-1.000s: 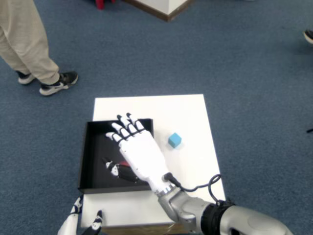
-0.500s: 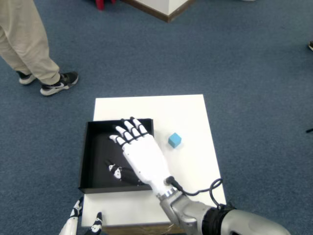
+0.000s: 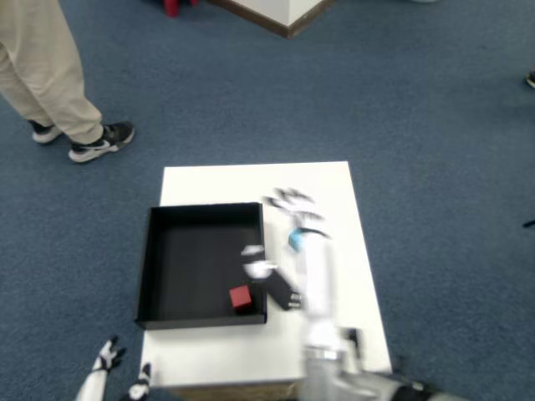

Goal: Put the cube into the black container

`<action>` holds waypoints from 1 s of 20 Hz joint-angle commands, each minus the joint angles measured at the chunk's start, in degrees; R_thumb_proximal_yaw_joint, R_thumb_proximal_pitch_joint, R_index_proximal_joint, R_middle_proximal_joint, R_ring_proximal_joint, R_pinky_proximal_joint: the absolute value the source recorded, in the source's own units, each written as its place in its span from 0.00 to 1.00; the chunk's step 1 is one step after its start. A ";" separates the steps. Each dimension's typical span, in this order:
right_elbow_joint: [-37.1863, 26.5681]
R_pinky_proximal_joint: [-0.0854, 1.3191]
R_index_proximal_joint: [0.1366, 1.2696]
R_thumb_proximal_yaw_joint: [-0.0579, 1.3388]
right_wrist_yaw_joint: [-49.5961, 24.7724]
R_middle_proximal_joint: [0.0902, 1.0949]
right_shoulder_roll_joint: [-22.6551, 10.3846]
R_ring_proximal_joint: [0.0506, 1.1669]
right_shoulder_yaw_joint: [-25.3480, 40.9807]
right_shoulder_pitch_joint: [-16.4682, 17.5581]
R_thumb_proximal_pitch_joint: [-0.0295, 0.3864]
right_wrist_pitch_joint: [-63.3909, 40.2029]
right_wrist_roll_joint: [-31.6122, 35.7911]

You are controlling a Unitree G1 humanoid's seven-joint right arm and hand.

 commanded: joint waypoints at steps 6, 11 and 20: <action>6.41 0.14 0.28 0.39 1.58 0.22 -9.29 0.20 -3.66 7.27 0.65 -38.69 6.15; 10.51 0.11 0.24 0.31 1.03 0.21 -10.39 0.19 -4.21 9.07 0.64 -44.98 3.34; 13.01 0.08 0.19 0.17 -0.46 0.17 -11.88 0.18 -6.72 8.55 0.65 -49.94 0.20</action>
